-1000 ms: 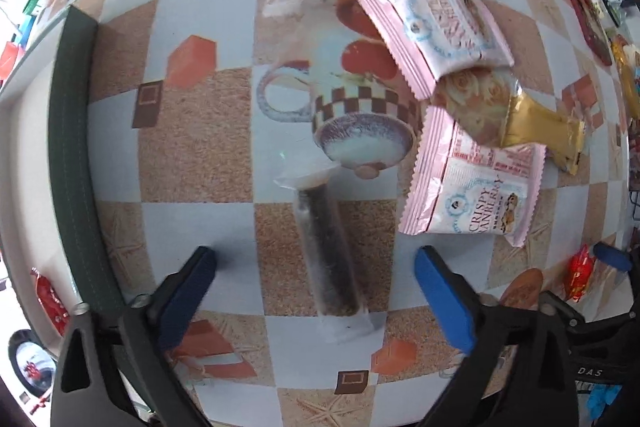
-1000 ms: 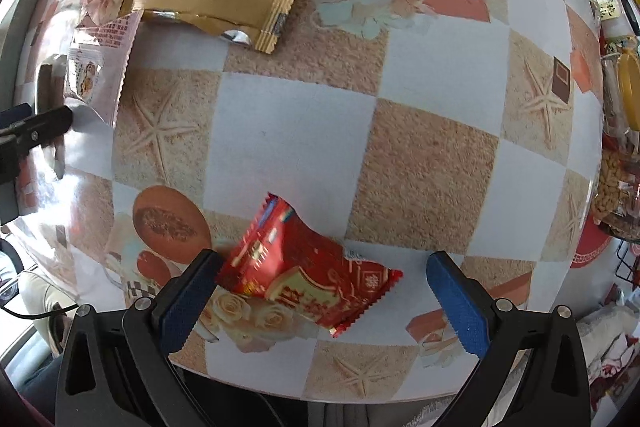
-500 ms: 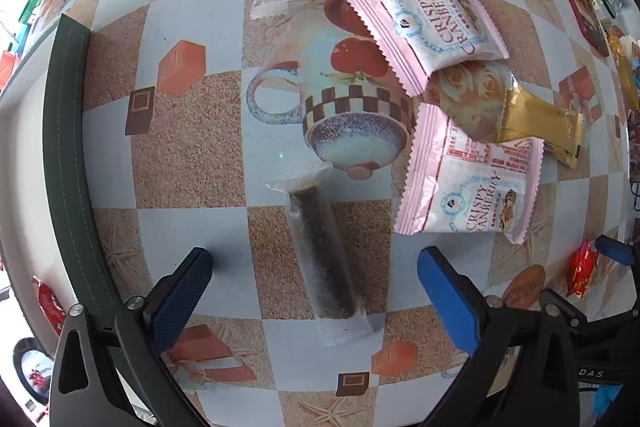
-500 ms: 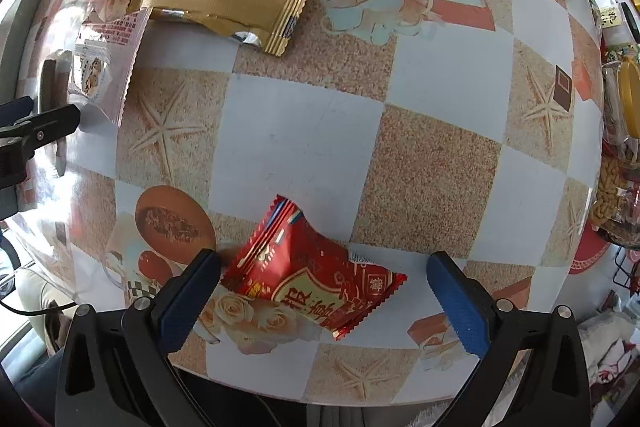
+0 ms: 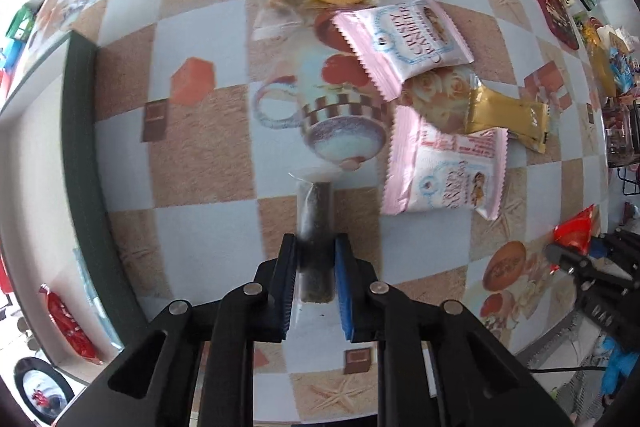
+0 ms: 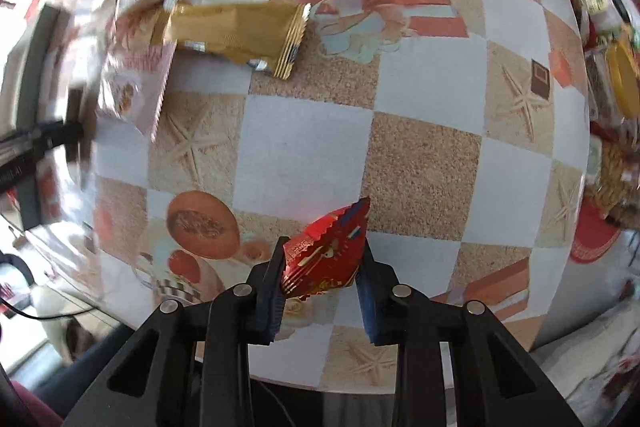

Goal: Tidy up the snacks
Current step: 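Carry the tube snack and red candy packet over the white tray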

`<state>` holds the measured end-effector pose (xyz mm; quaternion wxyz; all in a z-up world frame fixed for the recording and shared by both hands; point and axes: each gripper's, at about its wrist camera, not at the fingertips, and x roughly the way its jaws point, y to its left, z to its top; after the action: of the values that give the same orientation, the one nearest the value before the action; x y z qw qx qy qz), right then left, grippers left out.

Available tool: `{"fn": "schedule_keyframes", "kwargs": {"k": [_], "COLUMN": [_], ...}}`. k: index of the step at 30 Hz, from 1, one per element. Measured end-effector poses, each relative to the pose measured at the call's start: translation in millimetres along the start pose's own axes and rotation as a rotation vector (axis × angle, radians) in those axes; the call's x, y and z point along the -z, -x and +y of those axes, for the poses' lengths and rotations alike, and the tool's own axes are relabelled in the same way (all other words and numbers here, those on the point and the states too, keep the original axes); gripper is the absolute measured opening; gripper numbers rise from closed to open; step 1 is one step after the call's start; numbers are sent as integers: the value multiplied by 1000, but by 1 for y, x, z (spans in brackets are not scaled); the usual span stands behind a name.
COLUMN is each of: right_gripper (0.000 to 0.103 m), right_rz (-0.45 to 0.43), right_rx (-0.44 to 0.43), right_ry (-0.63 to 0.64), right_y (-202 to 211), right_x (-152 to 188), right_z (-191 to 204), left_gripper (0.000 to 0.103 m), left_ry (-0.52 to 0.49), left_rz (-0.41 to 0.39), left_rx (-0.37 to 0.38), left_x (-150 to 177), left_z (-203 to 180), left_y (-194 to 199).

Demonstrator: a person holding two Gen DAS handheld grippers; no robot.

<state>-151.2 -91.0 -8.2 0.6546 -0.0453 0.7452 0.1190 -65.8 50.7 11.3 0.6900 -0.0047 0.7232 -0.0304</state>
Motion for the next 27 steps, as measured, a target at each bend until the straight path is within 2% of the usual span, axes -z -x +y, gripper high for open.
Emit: {"fn": "schedule_keyframes", "kwargs": {"k": [6,12,19,21,22,23,25,27], "right_gripper": [32,32,32,32,32,32,32,32], "right_rz": [-28,-39,-52,-53,-53,-52,-51,-48], "right_rx": [-104,-119,-119,-121,-122,-125,-126,-124], "right_ry": [-111,-128,-96,-93,-91,-89,-81,-72], "right_y": [20,32,40,37,37,37,36,38], "right_x": [-9,-13,-9,-7,-7,-6,-5,-4], "right_z": [-24,-29,-13,-11,-7,-6,-7,-6], "left_gripper": [17,17,17,22,31,45,61,62], "left_ry": [-7,-6,20,61,71,82,65,15], "left_rz": [-35,-64,-75,-57,-52,-51,-46,-30], "left_rx": [27,58,59,68,70,74,64,15], "left_x": [10,10,19,18,19,17,12,7], "left_z": [15,29,52,64,69,71,71,63], "left_y": [17,29,49,43,40,38,32,24]}}
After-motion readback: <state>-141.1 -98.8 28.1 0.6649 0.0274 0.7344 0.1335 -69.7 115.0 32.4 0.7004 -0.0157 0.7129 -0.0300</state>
